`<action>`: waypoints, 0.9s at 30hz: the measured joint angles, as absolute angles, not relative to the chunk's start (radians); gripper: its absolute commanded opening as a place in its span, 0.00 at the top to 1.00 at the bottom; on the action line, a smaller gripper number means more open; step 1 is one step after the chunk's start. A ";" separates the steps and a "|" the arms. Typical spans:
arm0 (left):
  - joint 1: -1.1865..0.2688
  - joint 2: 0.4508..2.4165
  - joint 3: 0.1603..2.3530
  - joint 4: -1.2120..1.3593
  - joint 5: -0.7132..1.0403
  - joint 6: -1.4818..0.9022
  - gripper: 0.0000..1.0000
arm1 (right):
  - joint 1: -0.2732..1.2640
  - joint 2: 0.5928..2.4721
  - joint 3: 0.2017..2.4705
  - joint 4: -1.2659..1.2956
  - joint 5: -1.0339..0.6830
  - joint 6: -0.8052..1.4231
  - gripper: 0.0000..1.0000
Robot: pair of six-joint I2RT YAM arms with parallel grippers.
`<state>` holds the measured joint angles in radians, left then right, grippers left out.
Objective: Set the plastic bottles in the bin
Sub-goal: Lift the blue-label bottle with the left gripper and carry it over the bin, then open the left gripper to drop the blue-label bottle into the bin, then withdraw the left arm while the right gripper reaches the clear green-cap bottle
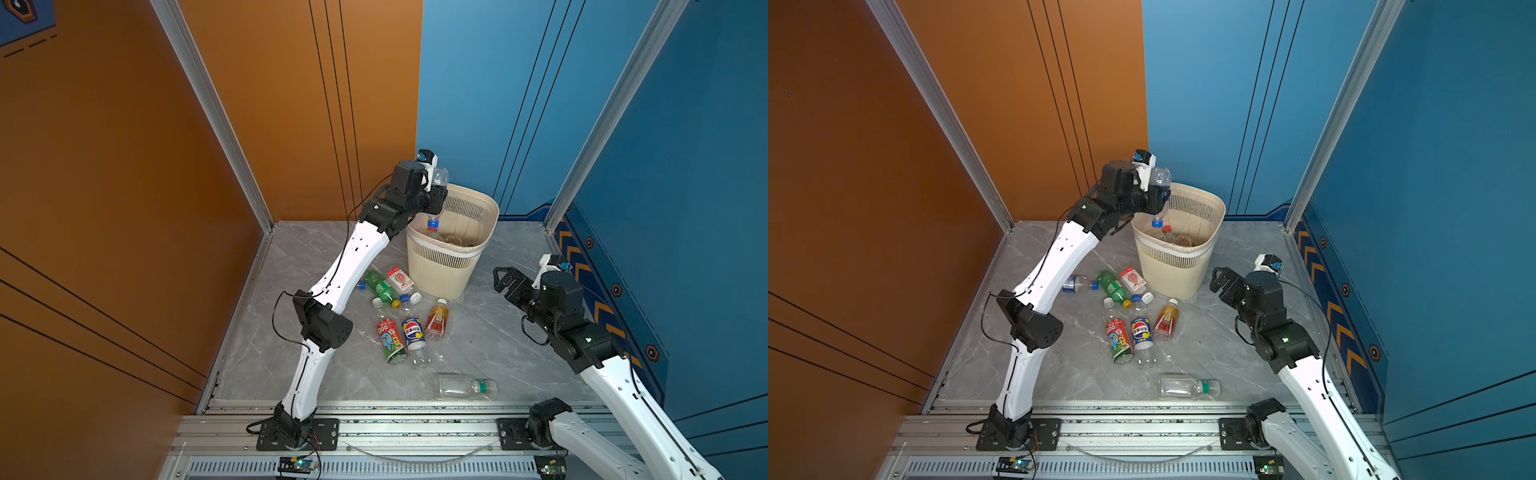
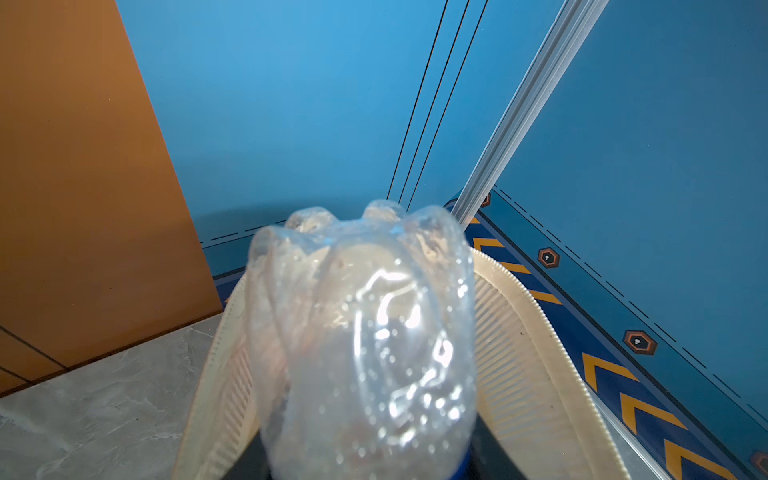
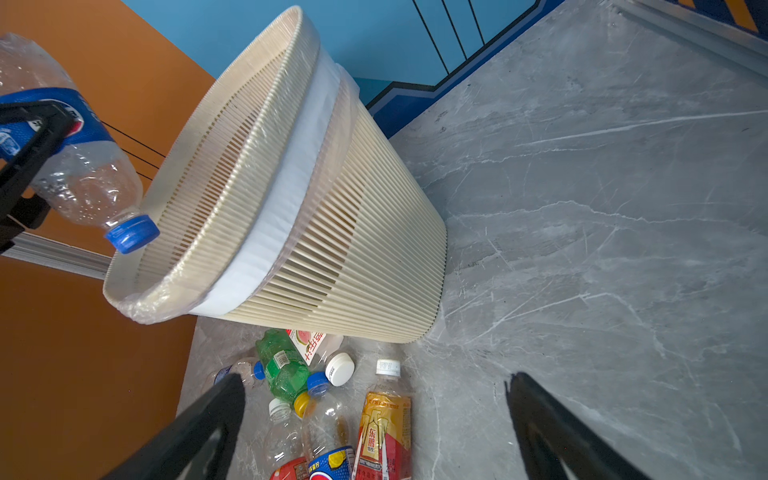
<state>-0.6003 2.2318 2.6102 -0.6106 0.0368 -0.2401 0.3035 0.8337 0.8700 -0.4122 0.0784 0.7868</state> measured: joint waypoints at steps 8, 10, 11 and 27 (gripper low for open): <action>-0.587 2.213 2.579 -0.597 0.045 -0.255 0.02 | 0.301 0.840 0.870 -0.417 0.064 0.787 0.00; -0.582 2.190 2.554 -0.597 0.045 -0.255 0.02 | 0.301 0.844 0.870 -0.426 0.056 0.789 0.00; -0.582 2.175 2.541 -0.598 0.045 -0.255 0.02 | 0.301 0.847 0.870 -0.434 0.055 0.792 0.00; -0.579 1.478 1.770 -0.381 -0.025 -0.255 0.02 | 0.597 0.867 0.878 -0.722 0.004 0.678 0.01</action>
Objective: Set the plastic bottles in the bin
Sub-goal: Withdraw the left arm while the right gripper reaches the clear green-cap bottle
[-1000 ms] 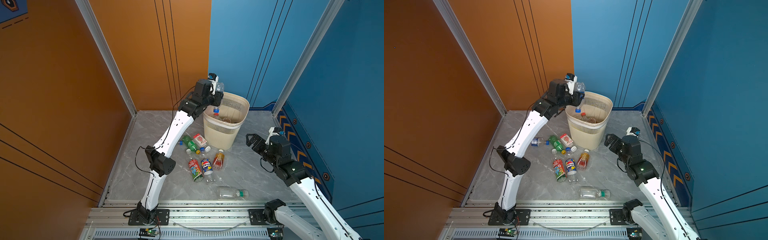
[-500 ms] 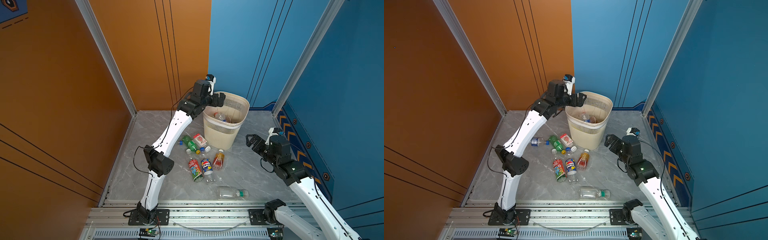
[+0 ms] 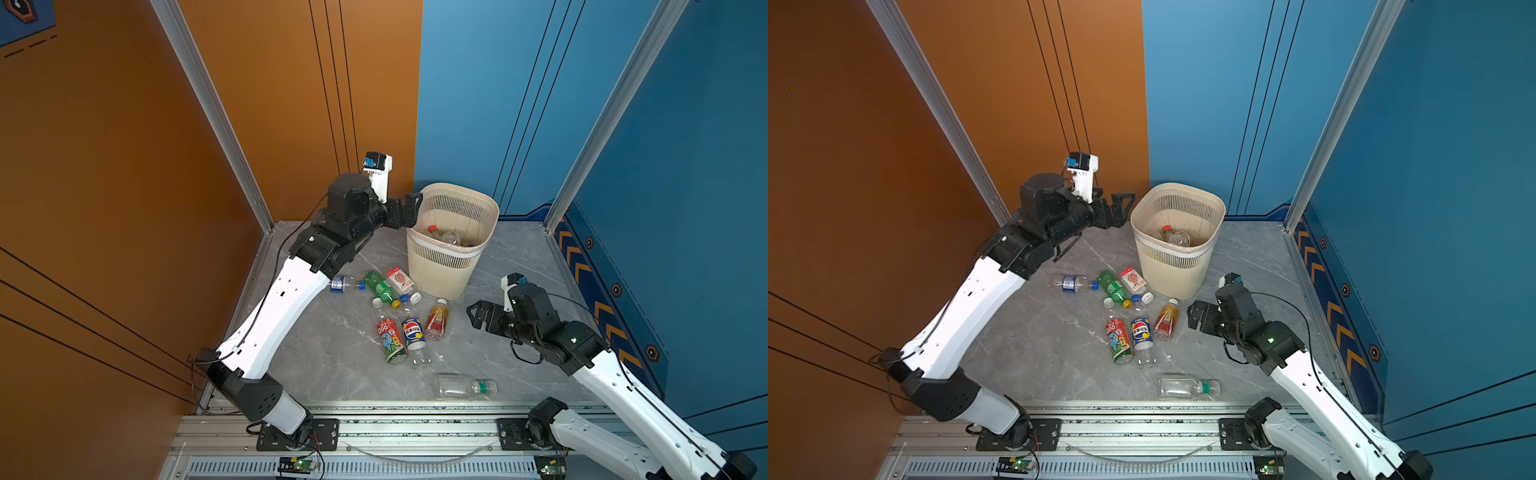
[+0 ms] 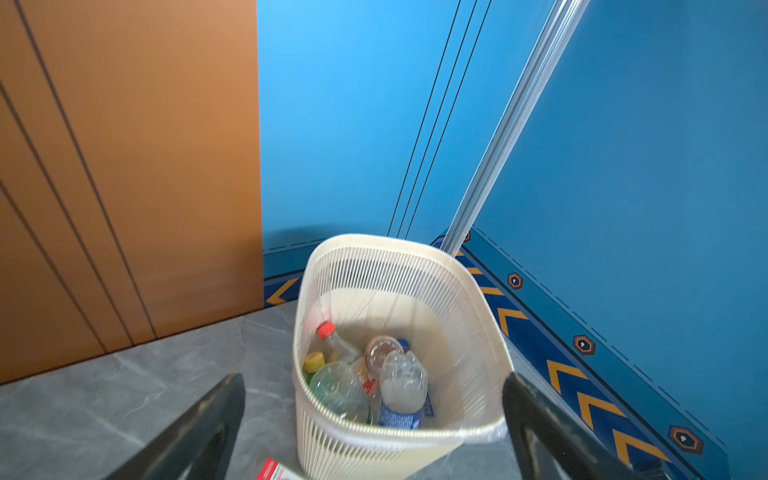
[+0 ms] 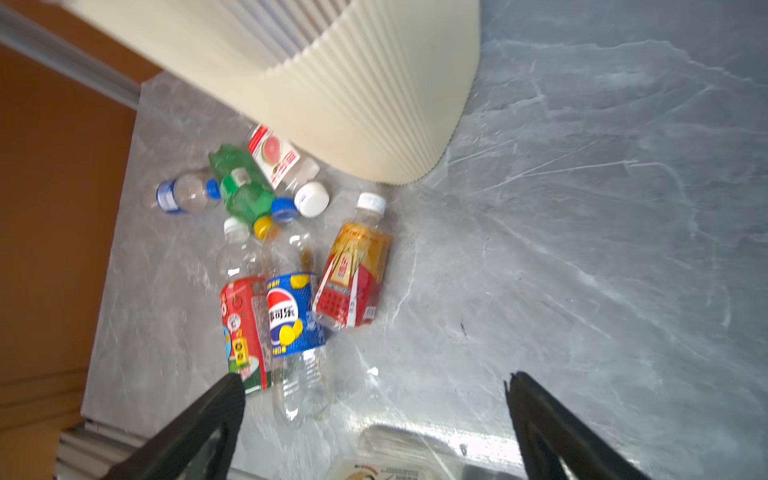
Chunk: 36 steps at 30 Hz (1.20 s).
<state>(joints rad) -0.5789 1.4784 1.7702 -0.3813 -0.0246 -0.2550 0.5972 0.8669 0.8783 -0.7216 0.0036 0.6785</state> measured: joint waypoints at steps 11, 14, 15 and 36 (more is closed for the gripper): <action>-0.485 1.076 1.219 -0.335 -0.137 -0.325 0.02 | 1.206 0.780 0.730 -0.786 0.171 0.645 0.01; -0.464 1.008 1.174 -0.348 -0.141 -0.340 0.02 | 1.336 0.766 0.669 -0.785 0.220 0.655 0.01; -0.458 0.988 1.162 -0.351 -0.143 -0.344 0.02 | 1.367 0.766 0.658 -0.785 0.236 0.655 0.00; -0.350 0.823 1.058 -0.458 -0.142 -0.371 0.02 | 1.424 1.028 0.649 -0.762 0.355 0.624 0.00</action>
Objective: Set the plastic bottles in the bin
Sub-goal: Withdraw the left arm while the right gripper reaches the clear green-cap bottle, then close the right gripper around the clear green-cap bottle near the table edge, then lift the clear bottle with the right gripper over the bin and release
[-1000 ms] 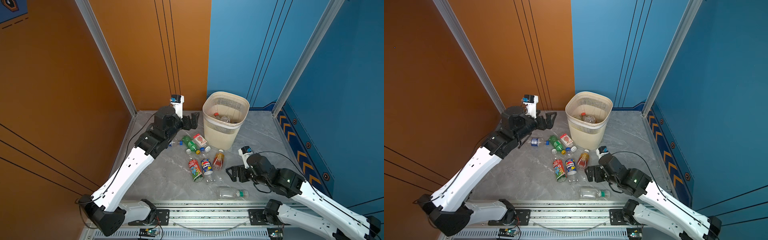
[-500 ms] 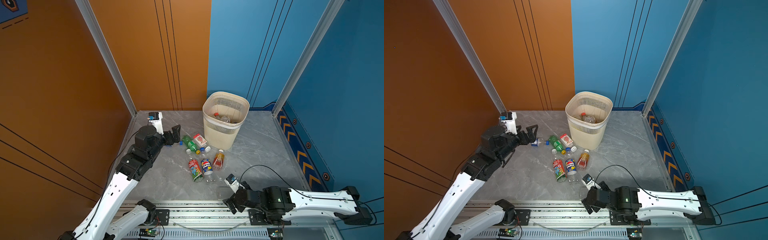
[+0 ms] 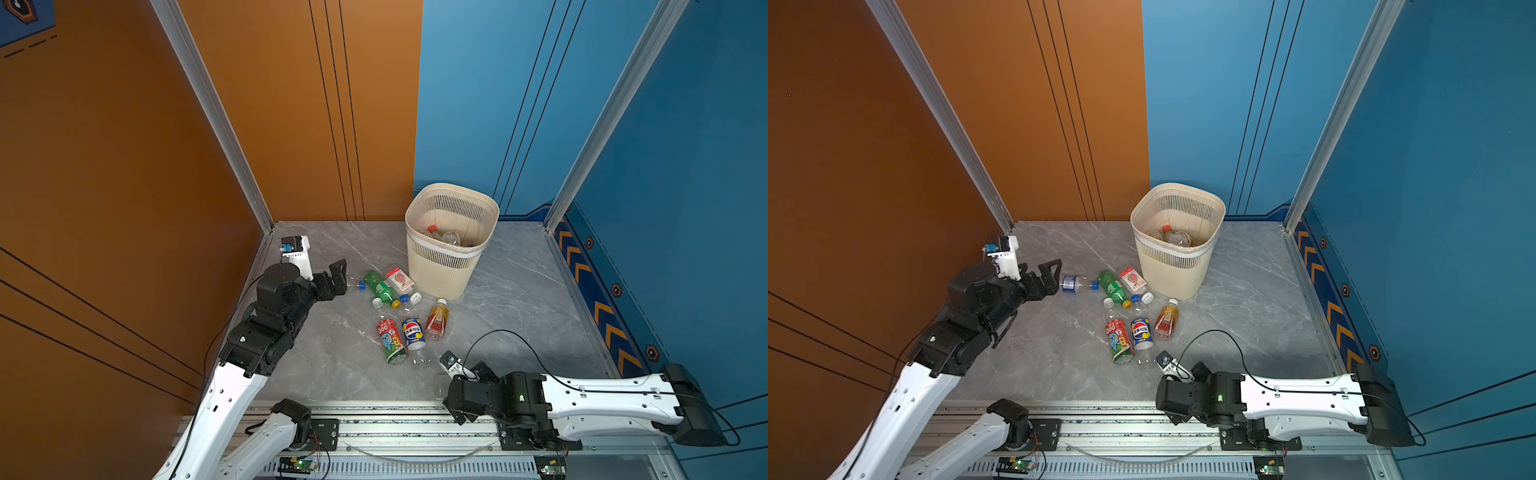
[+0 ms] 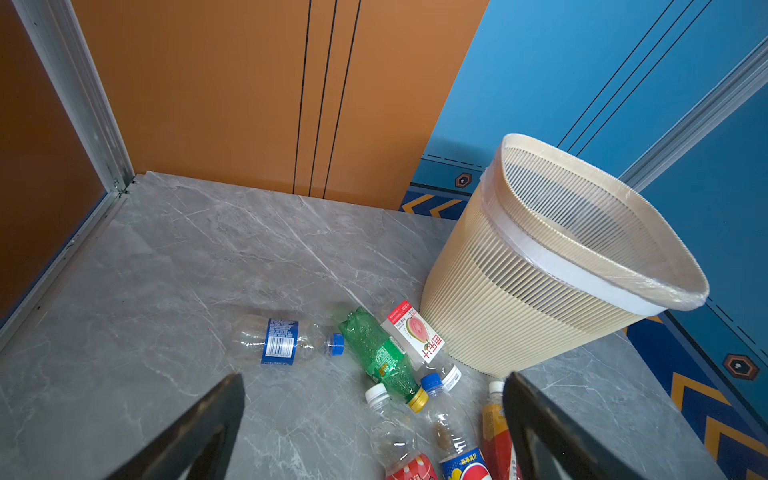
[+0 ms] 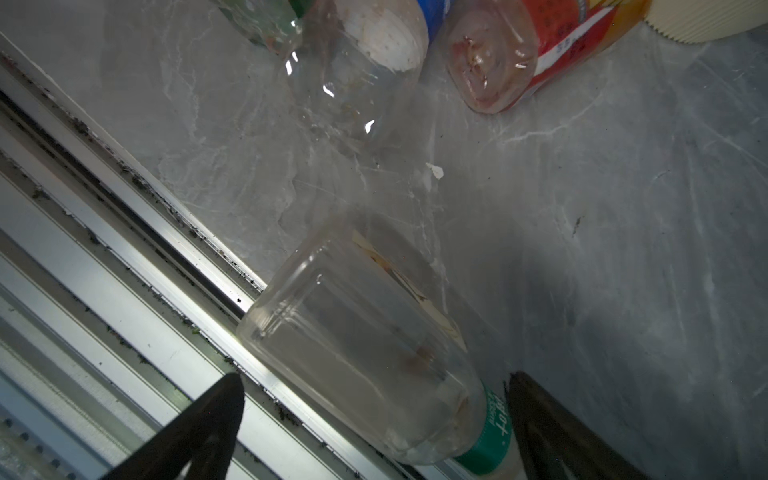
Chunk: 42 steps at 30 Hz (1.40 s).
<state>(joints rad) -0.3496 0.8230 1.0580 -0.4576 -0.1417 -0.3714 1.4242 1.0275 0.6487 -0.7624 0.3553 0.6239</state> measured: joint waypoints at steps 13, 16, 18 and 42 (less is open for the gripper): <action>-0.308 0.778 1.013 -0.496 -0.126 -0.391 0.02 | 1.363 1.019 0.646 -0.732 0.290 0.609 0.00; -0.301 0.778 1.009 -0.501 -0.120 -0.392 0.02 | 1.367 0.998 0.646 -0.728 0.287 0.606 0.00; -0.299 0.777 1.009 -0.501 -0.116 -0.394 0.02 | 1.370 1.008 0.646 -0.728 0.287 0.606 0.00; -0.244 0.742 0.971 -0.514 -0.086 -0.419 0.02 | 1.248 1.292 0.693 -0.731 0.336 0.654 0.49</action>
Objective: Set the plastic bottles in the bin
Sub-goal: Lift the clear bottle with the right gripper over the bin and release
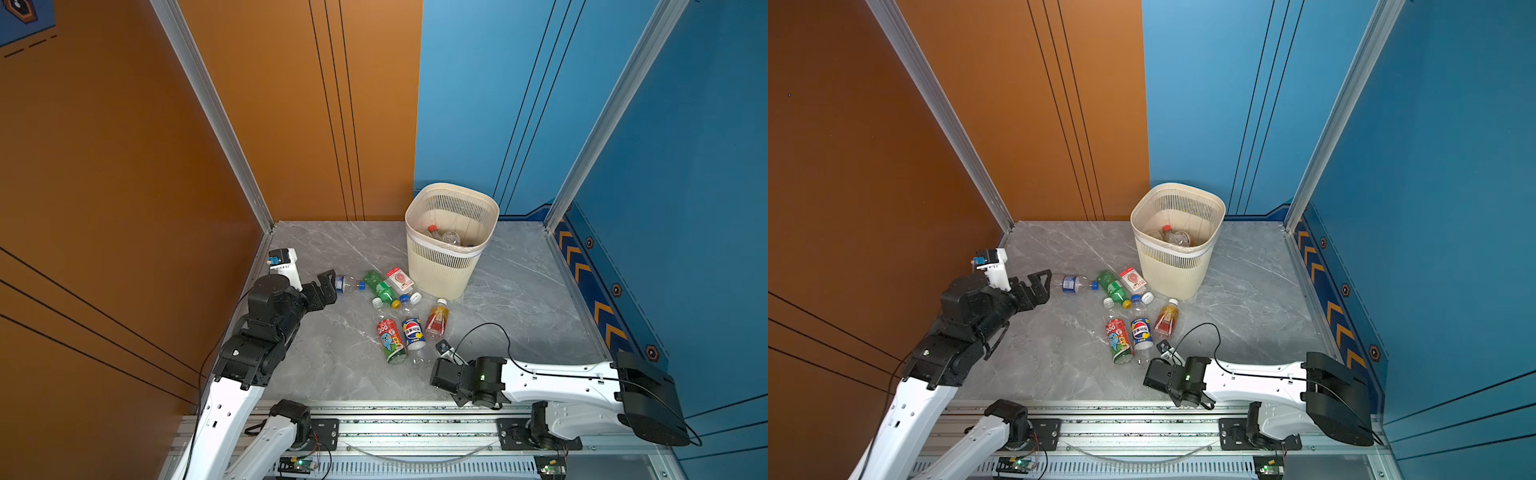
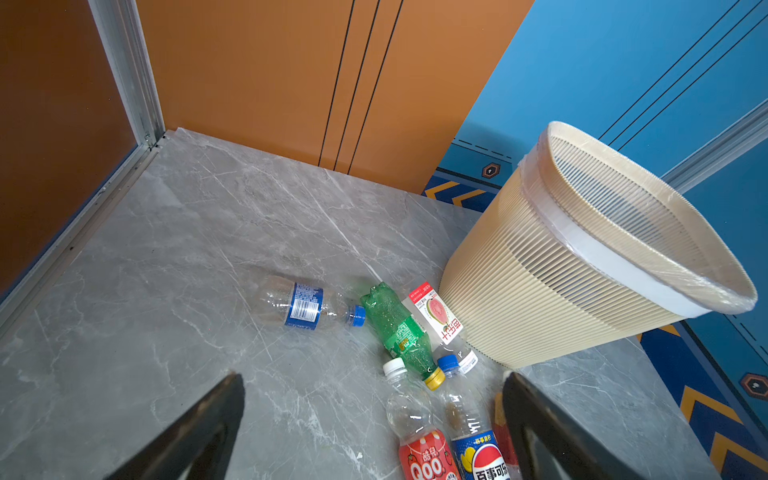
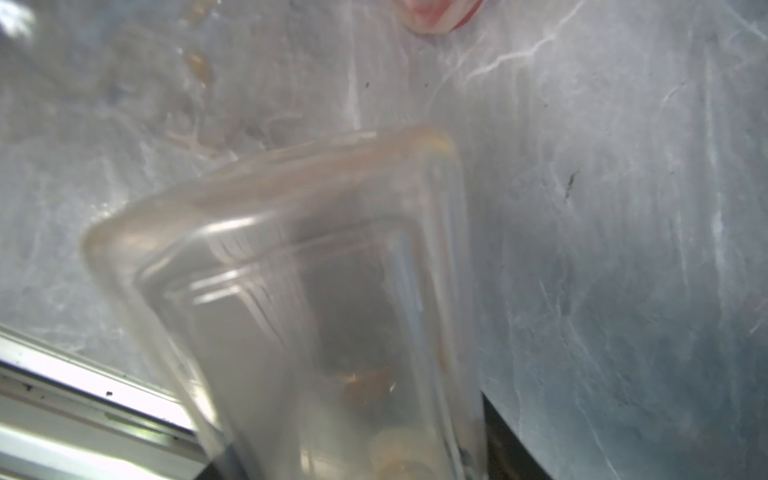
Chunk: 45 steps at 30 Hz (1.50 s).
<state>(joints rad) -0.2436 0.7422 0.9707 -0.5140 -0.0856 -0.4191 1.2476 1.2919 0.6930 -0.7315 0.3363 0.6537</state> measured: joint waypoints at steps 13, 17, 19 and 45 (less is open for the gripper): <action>-0.215 0.705 0.806 -0.545 -0.073 -0.525 0.02 | 1.042 1.051 1.074 -0.895 0.390 0.529 0.49; -0.208 0.672 0.754 -0.555 -0.068 -0.556 0.02 | 0.934 1.082 1.305 -0.921 0.385 0.432 0.49; -0.201 0.662 0.738 -0.565 -0.067 -0.566 0.02 | 0.868 1.131 1.436 -0.929 0.365 0.382 0.49; -0.156 0.619 0.699 -0.622 -0.029 -0.615 0.02 | 0.471 1.733 2.123 -0.823 0.179 0.107 0.49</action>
<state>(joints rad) -0.1558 0.6189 0.6994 -0.6224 -0.0288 -0.6151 0.4709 1.7332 2.1235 -0.8234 0.1787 0.1066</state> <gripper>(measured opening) 0.976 0.568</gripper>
